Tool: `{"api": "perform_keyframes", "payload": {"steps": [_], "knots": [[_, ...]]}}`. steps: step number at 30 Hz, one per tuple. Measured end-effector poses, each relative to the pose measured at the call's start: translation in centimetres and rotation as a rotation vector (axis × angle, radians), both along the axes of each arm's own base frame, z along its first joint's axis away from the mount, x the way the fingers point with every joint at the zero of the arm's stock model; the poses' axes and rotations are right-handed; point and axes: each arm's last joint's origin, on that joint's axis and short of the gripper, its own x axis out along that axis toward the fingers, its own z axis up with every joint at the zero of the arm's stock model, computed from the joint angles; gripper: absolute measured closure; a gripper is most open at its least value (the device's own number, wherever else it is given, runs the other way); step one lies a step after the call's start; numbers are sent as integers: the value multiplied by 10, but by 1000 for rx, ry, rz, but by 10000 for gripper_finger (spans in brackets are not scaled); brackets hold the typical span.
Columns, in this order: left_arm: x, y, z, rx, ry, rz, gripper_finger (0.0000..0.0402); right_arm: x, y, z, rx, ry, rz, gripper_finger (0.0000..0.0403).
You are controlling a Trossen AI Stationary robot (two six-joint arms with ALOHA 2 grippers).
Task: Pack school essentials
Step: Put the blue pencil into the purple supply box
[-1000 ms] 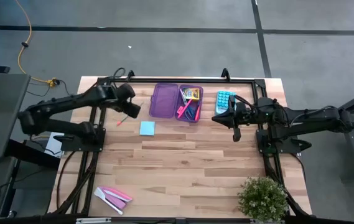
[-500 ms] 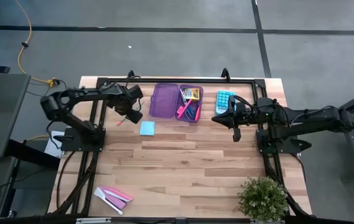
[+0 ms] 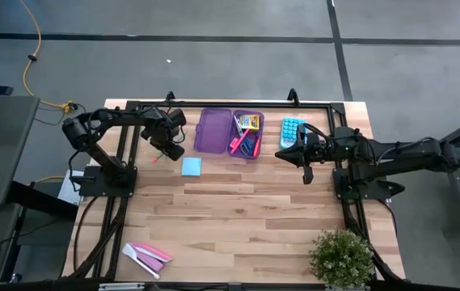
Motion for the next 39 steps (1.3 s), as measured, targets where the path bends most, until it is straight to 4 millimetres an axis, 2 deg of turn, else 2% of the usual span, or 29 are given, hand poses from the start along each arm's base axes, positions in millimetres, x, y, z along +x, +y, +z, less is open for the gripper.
{"api": "perform_keyframes", "payload": {"steps": [5,16,25,31,35,39], "knots": [[-1,1,0,-11,-15,-55,288,0,0,0,5,0,0,402],[0,0,0,-20,-32,-85,393,0,0,0,5,0,0,402],[-2,-1,9,29,-54,-103,386,0,0,0,8,0,0,402],[-5,-7,35,87,-177,-93,395,0,0,0,7,0,0,402],[-10,-15,63,192,-280,-67,395,0,0,0,5,0,0,402],[-11,-27,97,365,-463,-49,395,0,0,0,5,0,0,402]]}}
